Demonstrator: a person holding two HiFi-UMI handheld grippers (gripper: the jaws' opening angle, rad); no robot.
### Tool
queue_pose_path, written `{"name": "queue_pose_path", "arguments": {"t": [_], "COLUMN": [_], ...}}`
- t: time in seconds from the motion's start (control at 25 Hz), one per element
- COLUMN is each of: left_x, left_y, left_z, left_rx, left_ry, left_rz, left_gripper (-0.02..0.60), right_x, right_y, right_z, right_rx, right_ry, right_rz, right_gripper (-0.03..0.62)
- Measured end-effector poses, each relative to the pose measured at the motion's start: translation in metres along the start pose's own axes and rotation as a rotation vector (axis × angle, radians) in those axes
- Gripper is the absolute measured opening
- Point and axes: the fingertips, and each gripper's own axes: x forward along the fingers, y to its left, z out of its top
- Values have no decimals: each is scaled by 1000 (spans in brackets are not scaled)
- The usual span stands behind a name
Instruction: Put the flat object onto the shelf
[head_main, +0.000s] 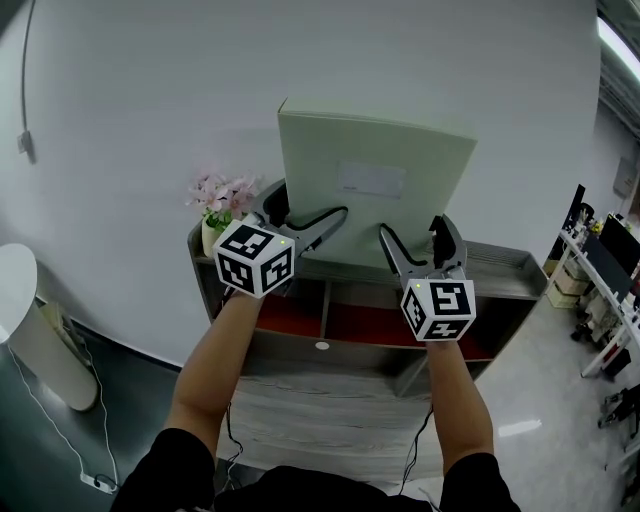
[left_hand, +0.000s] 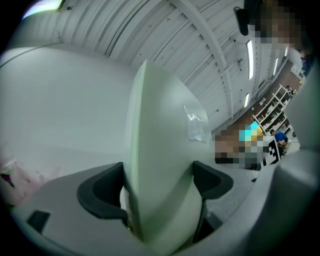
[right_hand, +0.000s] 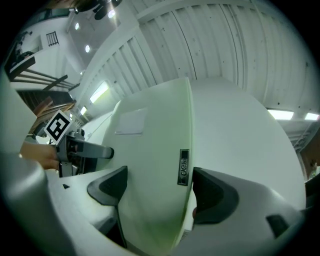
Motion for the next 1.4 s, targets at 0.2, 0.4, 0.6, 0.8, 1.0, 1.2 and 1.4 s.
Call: {"name": "queue_pose_path", "arguments": {"t": [0.2, 0.4, 0.6, 0.8, 1.0, 1.2, 1.4], "left_x": [19, 30, 38, 45, 51, 51, 48], "left_y": [17, 26, 42, 49, 55, 56, 55], "left_z": [-23, -41, -50, -56, -59, -61, -54], "left_rx": [-38, -74, -112, -119, -135, -125, -96], "left_ry": [44, 72, 88, 91, 77, 48, 17], "left_rz": [3, -1, -2, 7, 10, 26, 74], "left_gripper": [439, 437, 437, 437, 437, 439, 439], "right_x": [22, 32, 47, 54, 60, 61, 58], "right_y": [-7, -12, -11, -13, -16, -16, -16], "right_z": [-25, -41, -51, -62, -65, -70, -72], "right_rx": [21, 25, 33, 54, 54, 56, 45], "right_ry": [51, 83, 109, 125, 108, 110, 137], "right_rz": [18, 24, 37, 45, 34, 33, 53], "right_gripper": [431, 431, 433, 433, 433, 433, 433]}}
